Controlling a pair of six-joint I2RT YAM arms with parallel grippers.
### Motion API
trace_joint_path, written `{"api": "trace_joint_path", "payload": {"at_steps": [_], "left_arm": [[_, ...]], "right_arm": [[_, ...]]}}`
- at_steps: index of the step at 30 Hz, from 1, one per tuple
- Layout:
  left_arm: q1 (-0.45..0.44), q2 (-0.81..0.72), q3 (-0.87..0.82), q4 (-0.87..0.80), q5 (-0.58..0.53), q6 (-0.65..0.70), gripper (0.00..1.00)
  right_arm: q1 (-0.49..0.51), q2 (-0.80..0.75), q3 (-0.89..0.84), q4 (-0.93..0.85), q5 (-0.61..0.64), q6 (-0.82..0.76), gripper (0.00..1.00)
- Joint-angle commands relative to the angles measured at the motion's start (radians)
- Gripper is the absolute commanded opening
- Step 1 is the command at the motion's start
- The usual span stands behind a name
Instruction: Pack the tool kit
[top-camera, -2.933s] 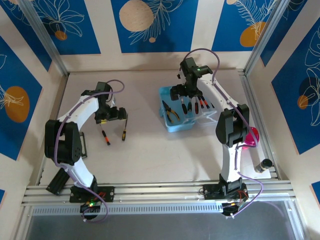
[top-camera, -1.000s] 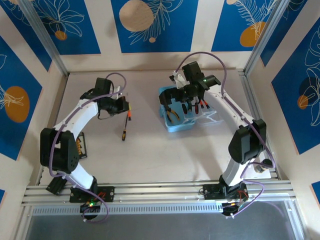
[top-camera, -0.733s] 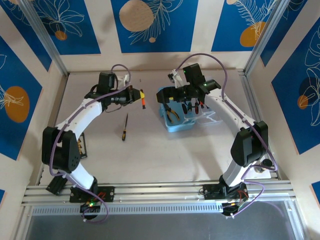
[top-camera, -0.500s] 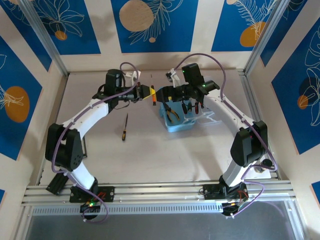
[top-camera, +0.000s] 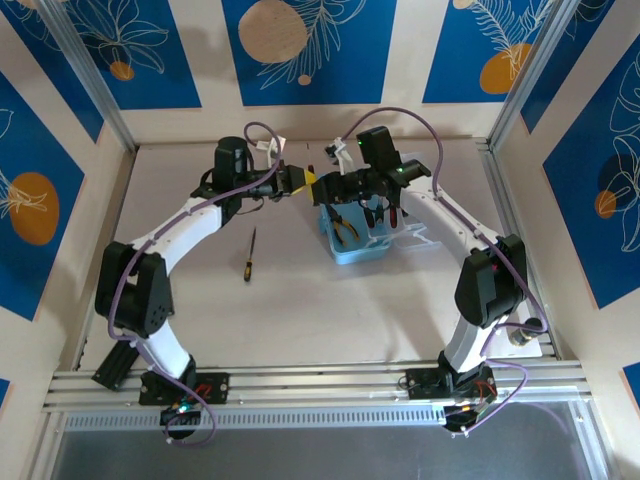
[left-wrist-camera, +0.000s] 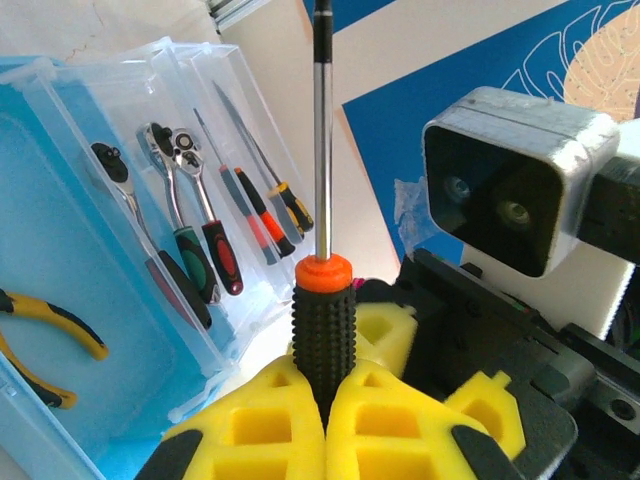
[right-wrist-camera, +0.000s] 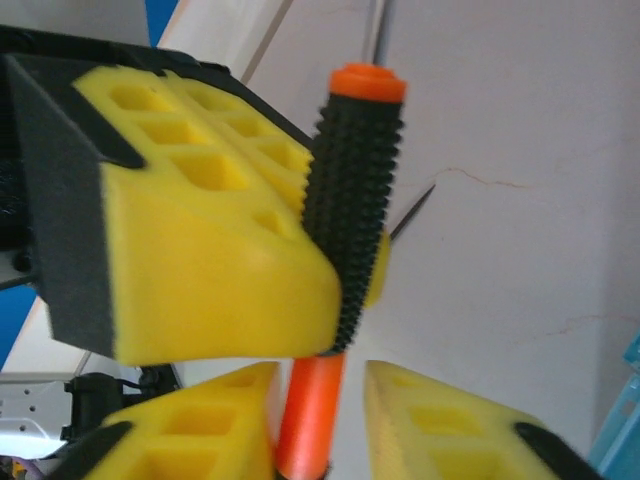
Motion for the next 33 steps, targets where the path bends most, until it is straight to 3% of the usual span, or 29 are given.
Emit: {"api": "trace_joint_path", "payload": {"at_steps": [1,3,4,7,9,12,16,20,26,33], "left_arm": [[-0.009,0.006,-0.01,0.071,0.05,-0.021,0.0],[-0.009,0.006,-0.013,0.064,0.049,-0.017,0.0],[-0.009,0.006,-0.012,0.054,0.047,-0.01,0.05],[0.0,0.001,-0.002,-0.032,0.027,0.054,0.42],[0.017,-0.011,0.023,-0.163,-0.013,0.134,0.72],[0.057,-0.039,0.073,-0.407,-0.123,0.288,0.99],[0.118,-0.04,0.163,-0.754,-0.346,0.471,1.0],[0.151,-0.009,0.226,-0.974,-0.566,0.573,1.0],[0.157,0.009,0.194,-1.045,-0.699,0.617,1.0],[0.16,0.028,0.133,-1.057,-0.747,0.615,1.0]], "right_arm": [[0.005,0.014,0.033,-0.004,-0.016,-0.005,0.17],[0.005,0.013,0.033,-0.004,-0.011,-0.007,0.07],[0.004,0.012,0.033,-0.008,-0.009,-0.01,0.02],[-0.004,0.001,0.033,-0.032,0.007,-0.031,0.0],[-0.023,-0.018,0.023,-0.071,0.025,-0.063,0.0],[-0.08,-0.068,-0.019,-0.131,0.055,-0.109,0.0],[-0.19,-0.126,-0.052,-0.221,0.127,-0.156,0.0],[-0.276,-0.124,-0.015,-0.345,0.305,-0.213,0.0],[-0.312,-0.047,0.089,-0.479,0.598,-0.296,0.0],[-0.294,0.01,0.136,-0.495,0.796,-0.373,0.0]]}}
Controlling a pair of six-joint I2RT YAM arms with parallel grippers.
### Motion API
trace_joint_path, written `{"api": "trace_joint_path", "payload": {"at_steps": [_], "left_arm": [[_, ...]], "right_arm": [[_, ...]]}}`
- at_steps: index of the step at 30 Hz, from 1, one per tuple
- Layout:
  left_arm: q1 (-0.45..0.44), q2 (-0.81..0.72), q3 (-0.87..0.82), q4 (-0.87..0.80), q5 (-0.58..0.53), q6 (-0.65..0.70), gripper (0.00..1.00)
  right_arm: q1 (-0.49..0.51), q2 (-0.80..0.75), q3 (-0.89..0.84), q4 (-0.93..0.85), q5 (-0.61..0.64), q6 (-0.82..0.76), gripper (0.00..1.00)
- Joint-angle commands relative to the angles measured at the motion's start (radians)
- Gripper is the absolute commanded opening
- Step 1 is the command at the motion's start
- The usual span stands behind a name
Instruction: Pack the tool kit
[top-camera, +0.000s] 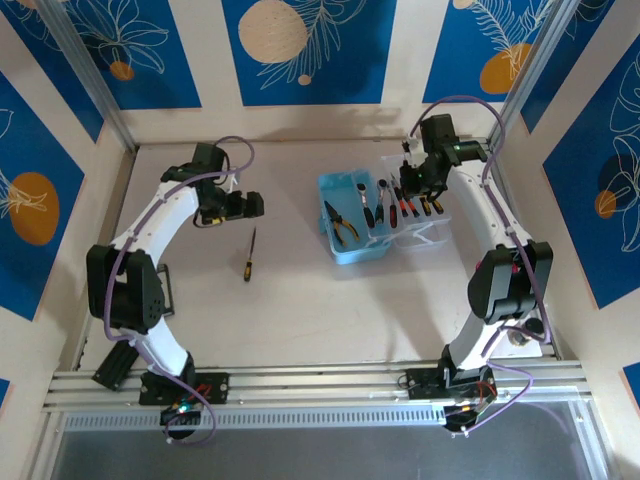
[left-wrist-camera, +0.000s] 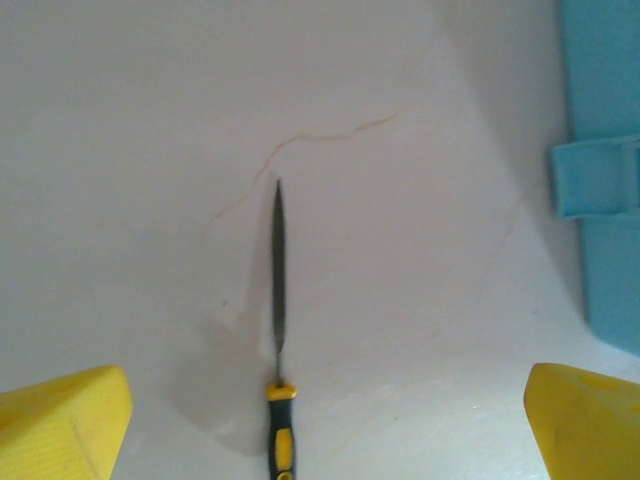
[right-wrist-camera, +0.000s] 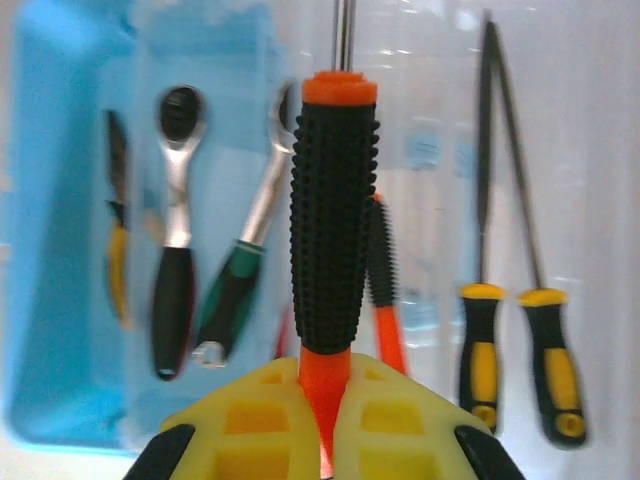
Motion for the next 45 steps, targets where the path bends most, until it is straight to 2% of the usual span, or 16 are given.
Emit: {"api": "trace_joint_path", "payload": {"at_steps": [1,26,45], "left_arm": [[0.001,0.02,-0.029,-0.047,-0.045,0.026,1.0],[0.001,0.023,-0.041,-0.031,-0.013,0.022,1.0],[0.001,0.037,-0.026,-0.033,-0.002,0.023,1.0]], "right_arm": [[0.019,0.026,0.031,-0.037,0.146,-0.074,0.0],[0.044,0.068,-0.126,0.175,0.223,-0.117,0.0],[0.065,0.056,-0.165,0.206,0.14,-0.114,0.0]]}}
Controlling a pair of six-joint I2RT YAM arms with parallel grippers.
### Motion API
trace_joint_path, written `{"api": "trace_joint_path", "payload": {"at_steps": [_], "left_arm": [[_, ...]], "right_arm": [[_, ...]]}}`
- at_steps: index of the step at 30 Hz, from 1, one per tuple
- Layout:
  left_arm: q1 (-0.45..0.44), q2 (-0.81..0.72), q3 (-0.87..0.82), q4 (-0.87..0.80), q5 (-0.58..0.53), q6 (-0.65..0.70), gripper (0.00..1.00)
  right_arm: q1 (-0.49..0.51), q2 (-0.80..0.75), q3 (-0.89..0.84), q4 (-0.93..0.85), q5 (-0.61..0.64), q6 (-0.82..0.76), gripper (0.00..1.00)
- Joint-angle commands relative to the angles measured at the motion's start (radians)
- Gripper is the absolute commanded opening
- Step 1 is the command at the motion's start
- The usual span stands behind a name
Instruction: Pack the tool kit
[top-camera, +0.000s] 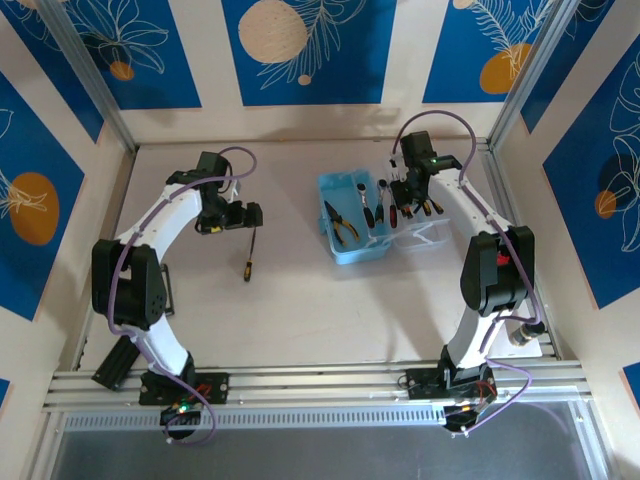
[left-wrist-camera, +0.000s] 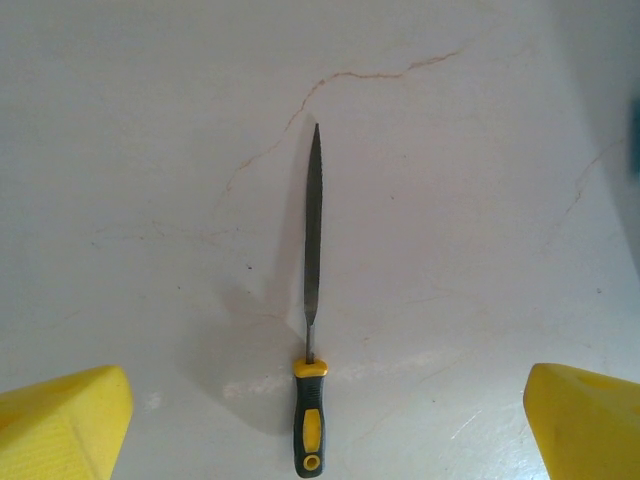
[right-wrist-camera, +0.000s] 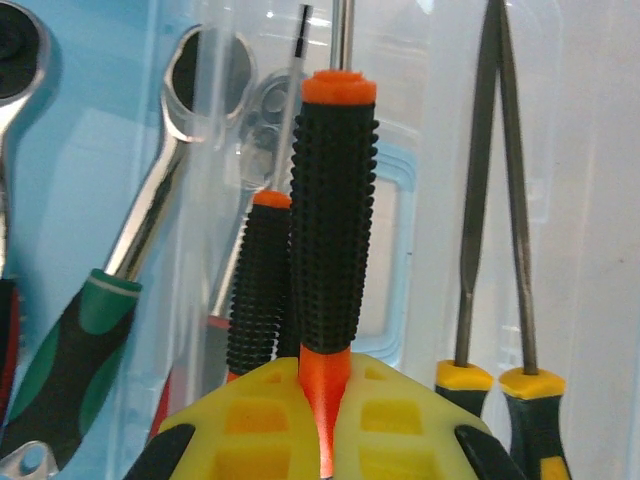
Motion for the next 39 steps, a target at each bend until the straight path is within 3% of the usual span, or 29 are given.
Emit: {"api": "trace_joint_path", "payload": {"at_steps": [1,22,39], "left_arm": [[0.001,0.009,0.007,-0.019,0.017,0.022,1.0],[0.001,0.009,-0.016,-0.002,0.039,0.017,1.0],[0.0,-0.009,-0.048,-0.011,0.036,0.019,1.0]], "right_arm": [[0.009,-0.008,-0.016,0.001,-0.036,-0.005,0.0],[-0.005,-0.105,-0.077,-0.064,0.024,-0.005,0.0],[-0.011,-0.138,-0.062,-0.079,0.031,-0.006,0.34]]}}
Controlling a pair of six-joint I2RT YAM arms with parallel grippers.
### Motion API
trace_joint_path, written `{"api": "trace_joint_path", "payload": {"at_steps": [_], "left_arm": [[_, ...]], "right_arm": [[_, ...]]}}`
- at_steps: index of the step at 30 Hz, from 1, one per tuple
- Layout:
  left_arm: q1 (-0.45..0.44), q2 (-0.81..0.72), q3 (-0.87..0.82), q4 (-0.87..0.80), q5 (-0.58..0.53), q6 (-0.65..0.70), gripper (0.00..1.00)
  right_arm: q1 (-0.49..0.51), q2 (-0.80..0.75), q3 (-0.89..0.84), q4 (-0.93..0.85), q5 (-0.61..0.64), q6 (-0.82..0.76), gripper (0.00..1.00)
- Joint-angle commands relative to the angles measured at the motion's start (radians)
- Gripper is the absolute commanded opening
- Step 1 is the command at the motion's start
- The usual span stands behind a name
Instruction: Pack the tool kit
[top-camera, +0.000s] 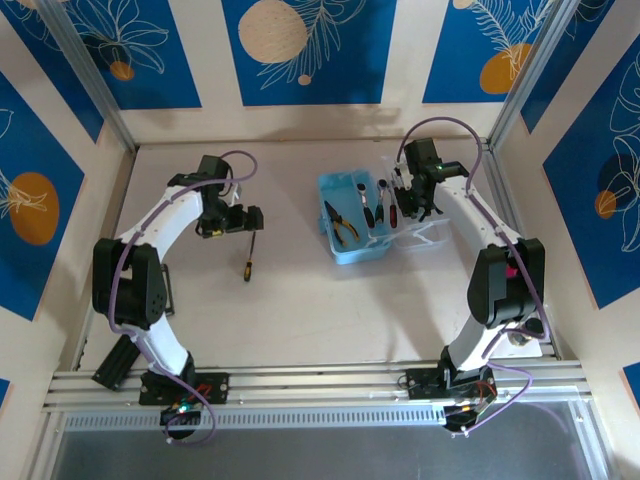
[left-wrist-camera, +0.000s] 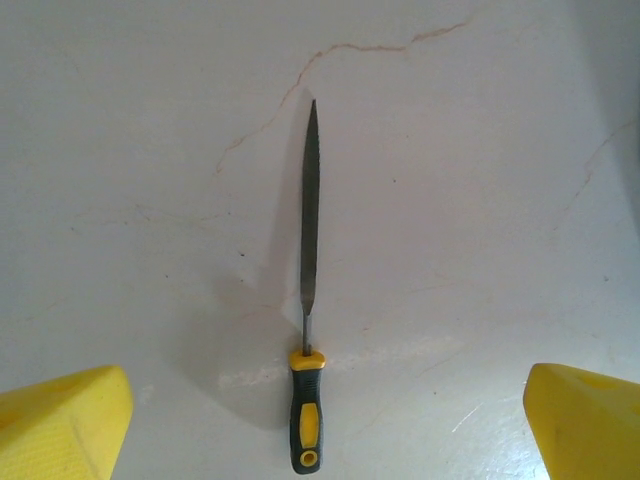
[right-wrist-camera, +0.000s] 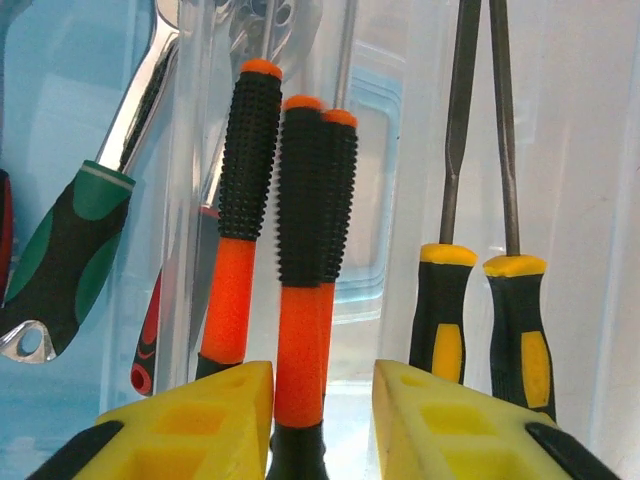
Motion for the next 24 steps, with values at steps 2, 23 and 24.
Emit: {"api": "trace_joint_path", "payload": {"at_steps": [2,23,24], "left_arm": [[0.001,-0.012,-0.023,-0.02,0.015,0.018,1.0],[-0.083,0.098,-0.134,0.037,-0.042,-0.008,0.97],[-0.087,0.111,-0.134,0.039,-0.051,-0.008,0.94]], "right_arm": [[-0.007,-0.045,0.018,-0.025,0.003,-0.002,0.38],[-0.004,-0.148,-0.026,-0.004,-0.329,0.11,0.99],[-0.003,-0.148,-0.028,-0.007,-0.328,0.112,0.99]]}}
